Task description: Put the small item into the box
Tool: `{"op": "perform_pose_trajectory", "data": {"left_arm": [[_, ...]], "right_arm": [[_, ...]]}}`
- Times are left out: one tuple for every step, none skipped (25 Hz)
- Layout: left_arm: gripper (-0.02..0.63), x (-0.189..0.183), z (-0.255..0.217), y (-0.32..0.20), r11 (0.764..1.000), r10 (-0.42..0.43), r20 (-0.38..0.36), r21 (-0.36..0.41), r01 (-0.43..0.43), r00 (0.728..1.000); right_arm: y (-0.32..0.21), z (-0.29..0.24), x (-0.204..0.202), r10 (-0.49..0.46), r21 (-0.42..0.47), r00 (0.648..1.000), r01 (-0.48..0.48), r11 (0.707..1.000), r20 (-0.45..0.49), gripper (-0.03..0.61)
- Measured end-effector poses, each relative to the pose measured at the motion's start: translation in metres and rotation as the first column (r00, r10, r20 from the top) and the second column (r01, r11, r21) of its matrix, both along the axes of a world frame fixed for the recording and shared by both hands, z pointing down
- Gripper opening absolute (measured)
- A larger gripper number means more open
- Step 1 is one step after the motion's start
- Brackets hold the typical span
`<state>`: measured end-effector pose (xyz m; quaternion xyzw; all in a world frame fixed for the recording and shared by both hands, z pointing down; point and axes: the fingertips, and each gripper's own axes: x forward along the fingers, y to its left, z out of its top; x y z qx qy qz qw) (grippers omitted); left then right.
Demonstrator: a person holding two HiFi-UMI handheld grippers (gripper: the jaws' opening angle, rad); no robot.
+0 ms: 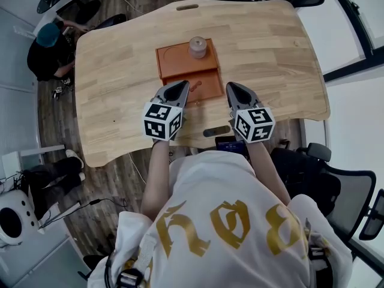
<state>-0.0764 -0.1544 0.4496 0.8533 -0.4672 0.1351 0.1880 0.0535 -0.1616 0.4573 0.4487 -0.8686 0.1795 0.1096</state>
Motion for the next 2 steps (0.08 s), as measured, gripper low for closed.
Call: {"op": "perform_pose_trajectory", "data": {"left_arm": [[0.011,0.0001,0.0009,-0.0009,1.000,0.001,0.005,0.000,-0.001,1.000],[0.009,0.0002,0.0018,-0.0017,1.000,0.002,0.008,-0.001,-0.002,1.000]], "right_arm": [[-0.0011,0.0002,-0.0005,-0.002,-0.001,1.000,0.002,1.000,0.001,0.012],[-0.0020,0.0005,-0.0010,-0.004,-0.002,1.000,0.004,1.000,0.003,0.012]]}}
